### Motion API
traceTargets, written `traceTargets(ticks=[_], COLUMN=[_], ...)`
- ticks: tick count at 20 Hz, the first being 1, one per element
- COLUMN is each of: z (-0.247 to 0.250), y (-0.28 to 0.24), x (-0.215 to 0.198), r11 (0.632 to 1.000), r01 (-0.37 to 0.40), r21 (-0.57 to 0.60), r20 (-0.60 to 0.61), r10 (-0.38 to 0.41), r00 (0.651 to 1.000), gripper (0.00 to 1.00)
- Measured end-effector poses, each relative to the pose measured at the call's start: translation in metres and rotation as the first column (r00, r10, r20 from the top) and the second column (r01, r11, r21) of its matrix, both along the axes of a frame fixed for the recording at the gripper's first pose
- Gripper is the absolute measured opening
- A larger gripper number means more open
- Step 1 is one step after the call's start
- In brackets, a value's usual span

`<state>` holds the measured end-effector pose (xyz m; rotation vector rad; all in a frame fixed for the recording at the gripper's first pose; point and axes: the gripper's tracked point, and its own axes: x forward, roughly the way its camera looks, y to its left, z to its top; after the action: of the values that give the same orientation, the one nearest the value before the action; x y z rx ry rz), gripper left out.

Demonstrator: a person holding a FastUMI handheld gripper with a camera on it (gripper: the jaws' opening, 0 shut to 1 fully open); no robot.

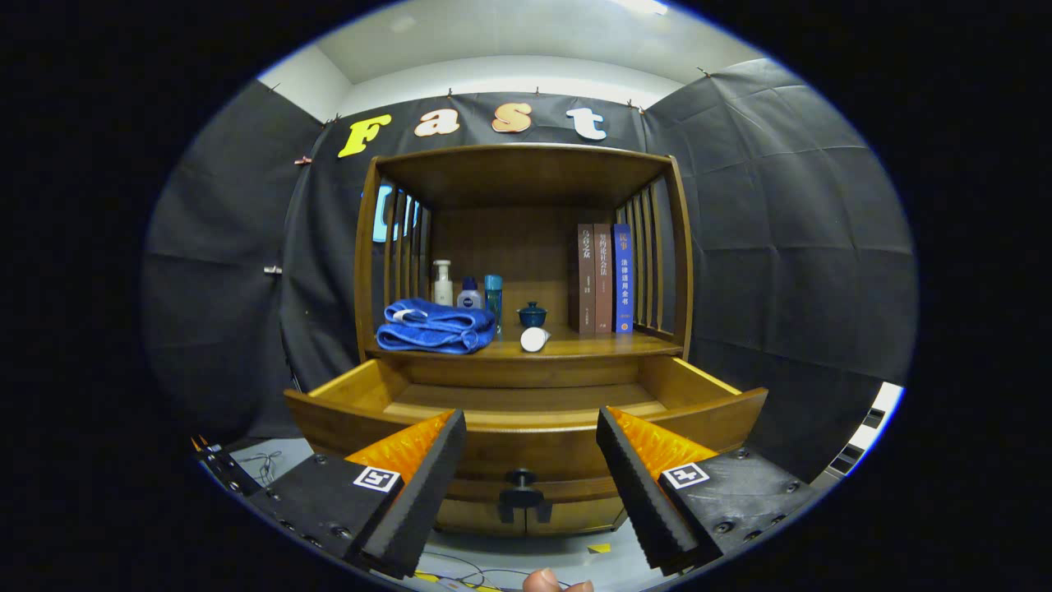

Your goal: Pull open the drawer, take out the items inside it, and place them on the countertop above the cabinet.

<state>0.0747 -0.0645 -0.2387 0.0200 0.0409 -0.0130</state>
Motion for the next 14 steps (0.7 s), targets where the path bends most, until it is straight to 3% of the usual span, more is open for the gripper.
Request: traceTargets(ticks=[6,14], z=[-0.053,-0.087], y=[0.005,0.009], x=[0.018,0.044], r11=[1.0,1.0], r01=[-0.001,-0.001], r21=[-0.012,0.005], r20=[-0.028,-0.07], r10=[0.0,0.001], r00=[1.0,0.998], gripper=[1.0,1.0])
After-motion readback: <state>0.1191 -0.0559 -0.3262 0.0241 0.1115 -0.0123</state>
